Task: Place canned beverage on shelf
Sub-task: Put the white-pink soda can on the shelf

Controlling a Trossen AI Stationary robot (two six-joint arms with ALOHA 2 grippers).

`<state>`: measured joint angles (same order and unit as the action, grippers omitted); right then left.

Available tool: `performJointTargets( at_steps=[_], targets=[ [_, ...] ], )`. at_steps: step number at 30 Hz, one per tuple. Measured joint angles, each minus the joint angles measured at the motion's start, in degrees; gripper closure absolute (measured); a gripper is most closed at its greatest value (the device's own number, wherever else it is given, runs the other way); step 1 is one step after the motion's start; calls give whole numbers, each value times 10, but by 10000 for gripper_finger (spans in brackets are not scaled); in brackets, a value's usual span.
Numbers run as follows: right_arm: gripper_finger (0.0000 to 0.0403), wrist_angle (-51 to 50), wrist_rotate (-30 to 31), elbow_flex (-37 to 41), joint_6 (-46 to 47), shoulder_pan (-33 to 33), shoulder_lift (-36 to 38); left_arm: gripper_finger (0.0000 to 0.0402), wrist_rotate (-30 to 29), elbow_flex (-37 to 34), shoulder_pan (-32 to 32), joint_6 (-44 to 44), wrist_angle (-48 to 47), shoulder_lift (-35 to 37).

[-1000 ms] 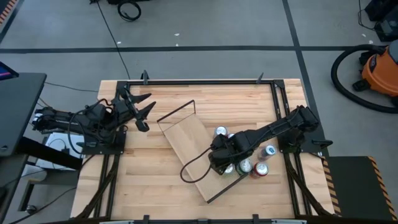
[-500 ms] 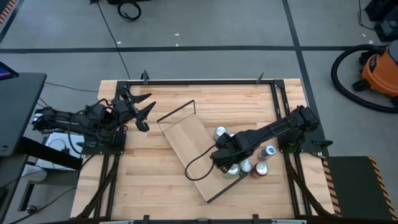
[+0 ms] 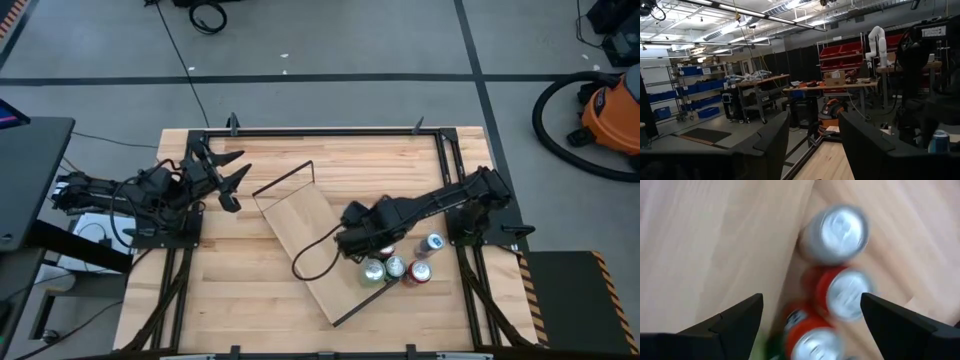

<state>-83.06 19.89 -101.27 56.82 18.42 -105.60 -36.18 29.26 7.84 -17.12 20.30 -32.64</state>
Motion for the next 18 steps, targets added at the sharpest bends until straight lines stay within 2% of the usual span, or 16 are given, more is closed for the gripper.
performJointTargets(
  at_steps=[6,12,18],
  targets=[
    [56,46,14,0,-152,-43,-2,219,0,0,0,0,0,0],
    [56,82,-1,23,-242,-100,-2,219,0,0,0,0,0,0],
    [53,148,-73,85,-301,-144,-3,219,0,0,8,-1,-13,4]
  ],
)
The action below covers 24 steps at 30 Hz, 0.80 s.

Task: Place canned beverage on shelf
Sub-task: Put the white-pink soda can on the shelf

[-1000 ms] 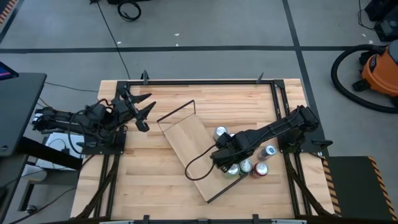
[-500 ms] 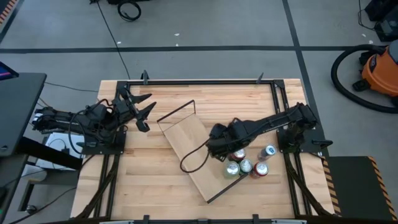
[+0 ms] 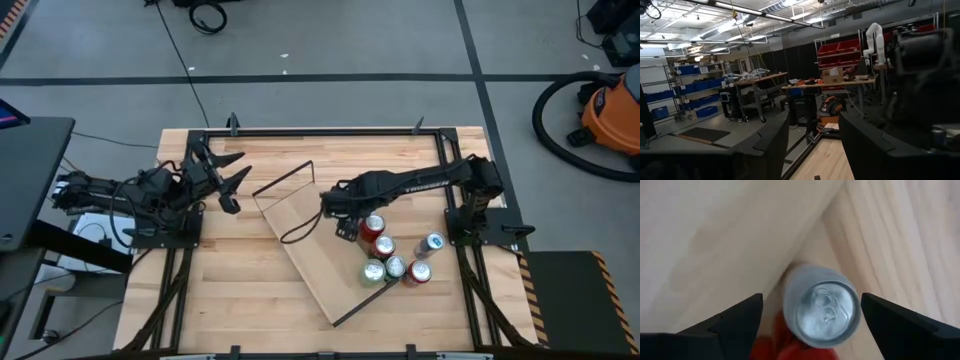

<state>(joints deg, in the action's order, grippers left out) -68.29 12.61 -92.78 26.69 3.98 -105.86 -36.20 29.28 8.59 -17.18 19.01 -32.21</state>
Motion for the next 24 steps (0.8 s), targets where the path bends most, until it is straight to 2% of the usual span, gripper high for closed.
performJointTargets(
  at_steps=[6,13,24],
  targets=[
    [50,8,-9,53,-14,-31,1,219,0,0,4,0,-14,21],
    [50,68,-63,113,-24,-53,2,219,0,0,4,10,-33,31],
    [79,70,-69,116,-24,-65,1,219,0,0,4,11,-37,31]
  ],
)
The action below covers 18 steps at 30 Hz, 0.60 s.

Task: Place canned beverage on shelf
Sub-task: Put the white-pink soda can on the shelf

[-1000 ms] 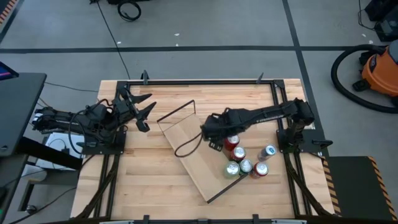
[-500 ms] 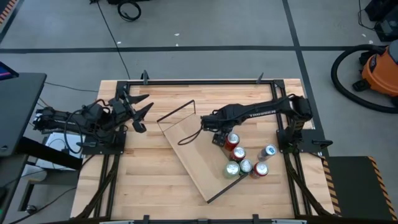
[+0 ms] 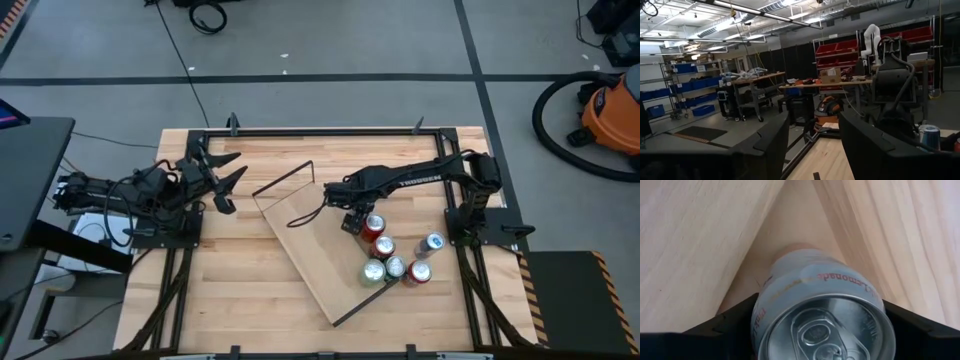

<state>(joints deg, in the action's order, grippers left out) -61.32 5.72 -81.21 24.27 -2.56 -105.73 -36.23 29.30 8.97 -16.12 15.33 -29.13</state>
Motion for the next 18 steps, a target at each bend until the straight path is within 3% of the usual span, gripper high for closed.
performJointTargets(
  at_steps=[8,18],
  targets=[
    [80,-49,13,-66,36,6,9,219,-4,0,0,-10,-21,18],
    [79,-137,62,-199,177,88,9,219,-26,0,0,5,-55,57]
  ],
)
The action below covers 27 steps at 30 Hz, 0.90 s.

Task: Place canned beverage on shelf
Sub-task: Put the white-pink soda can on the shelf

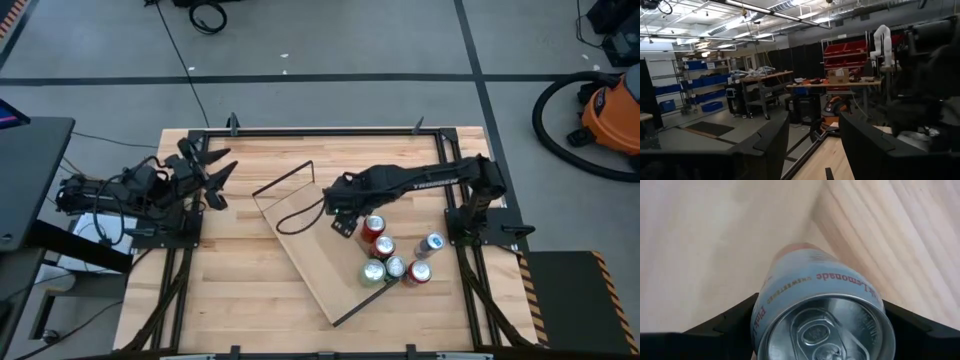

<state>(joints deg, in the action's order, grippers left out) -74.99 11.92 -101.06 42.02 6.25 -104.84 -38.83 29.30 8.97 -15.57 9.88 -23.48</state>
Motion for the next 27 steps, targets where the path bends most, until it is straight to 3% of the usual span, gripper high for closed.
performJointTargets(
  at_steps=[10,27],
  targets=[
    [79,36,-44,-9,148,97,0,219,0,0,0,28,2,-1],
    [79,206,-45,-9,211,181,0,219,0,0,0,29,6,-1]
  ],
)
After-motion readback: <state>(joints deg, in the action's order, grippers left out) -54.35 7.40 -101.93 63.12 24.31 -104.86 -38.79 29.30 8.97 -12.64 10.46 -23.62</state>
